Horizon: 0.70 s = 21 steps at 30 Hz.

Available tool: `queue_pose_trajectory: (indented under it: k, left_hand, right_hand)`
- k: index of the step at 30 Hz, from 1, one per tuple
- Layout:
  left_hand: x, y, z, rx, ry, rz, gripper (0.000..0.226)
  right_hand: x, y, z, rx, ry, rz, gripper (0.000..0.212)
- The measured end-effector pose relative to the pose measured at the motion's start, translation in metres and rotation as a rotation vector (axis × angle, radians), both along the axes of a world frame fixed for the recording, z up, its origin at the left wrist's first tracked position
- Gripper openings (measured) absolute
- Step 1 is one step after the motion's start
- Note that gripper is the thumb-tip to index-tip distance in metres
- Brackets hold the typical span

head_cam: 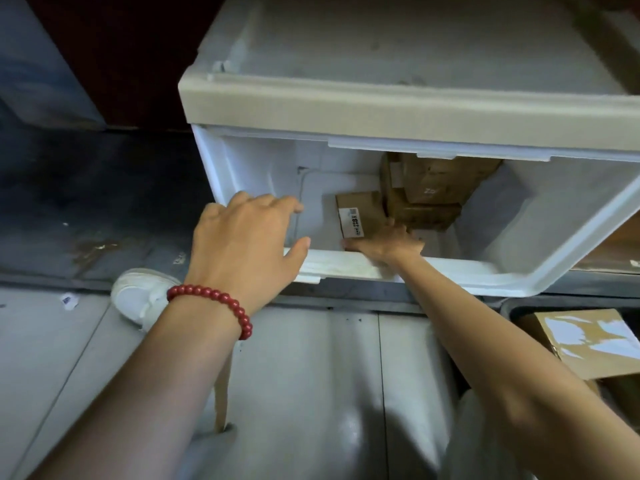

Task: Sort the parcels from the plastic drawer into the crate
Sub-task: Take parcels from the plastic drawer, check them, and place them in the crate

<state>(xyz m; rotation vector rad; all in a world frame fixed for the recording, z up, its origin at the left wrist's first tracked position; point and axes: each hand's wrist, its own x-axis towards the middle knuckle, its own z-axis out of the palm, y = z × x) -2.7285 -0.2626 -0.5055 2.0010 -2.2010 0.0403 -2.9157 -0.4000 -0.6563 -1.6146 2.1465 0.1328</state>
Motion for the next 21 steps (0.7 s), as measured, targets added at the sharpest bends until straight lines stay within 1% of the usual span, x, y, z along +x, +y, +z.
queue_pose_trajectory:
  k: [1,2,4,7,9,12,13,16,18,21]
  left_hand:
    - [-0.002,0.000,0.000,-0.001,0.003,-0.005,0.044]
    - [-0.004,-0.001,-0.001,-0.004,0.006,-0.014,0.044]
    - [-0.008,-0.003,-0.003,-0.011,0.019,-0.031,0.044]
    - [-0.012,-0.005,-0.005,-0.018,0.052,-0.037,0.044]
    - [-0.014,-0.006,-0.005,-0.025,0.063,-0.043,0.044]
    - [-0.021,-0.007,-0.006,-0.041,0.066,-0.051,0.042]
    - [-0.023,-0.008,-0.006,-0.041,0.065,-0.056,0.042]
    - [-0.029,-0.009,-0.008,-0.028,0.060,-0.066,0.041]
    - [-0.030,-0.010,-0.007,-0.020,0.059,-0.070,0.041]
    - [-0.030,-0.013,-0.004,-0.006,0.053,-0.066,0.042]
  right_hand:
    - [0.000,-0.006,-0.007,0.022,-0.031,-0.021,0.143]
    - [-0.001,-0.011,-0.014,0.043,-0.048,-0.025,0.146]
    - [-0.002,-0.020,-0.022,0.091,-0.063,-0.017,0.141]
    - [-0.002,-0.021,-0.024,0.093,0.004,-0.007,0.136]
    - [-0.002,-0.021,-0.025,0.074,0.031,0.001,0.125]
    - [-0.003,-0.022,-0.024,0.072,0.000,0.040,0.108]
    - [-0.004,-0.024,-0.026,0.057,-0.009,0.043,0.110]
    - [-0.004,-0.022,-0.024,0.024,0.002,-0.026,0.128]
    - [-0.004,-0.020,-0.020,-0.016,-0.007,-0.074,0.128]
    - [-0.005,-0.012,-0.012,-0.090,-0.033,-0.091,0.125]
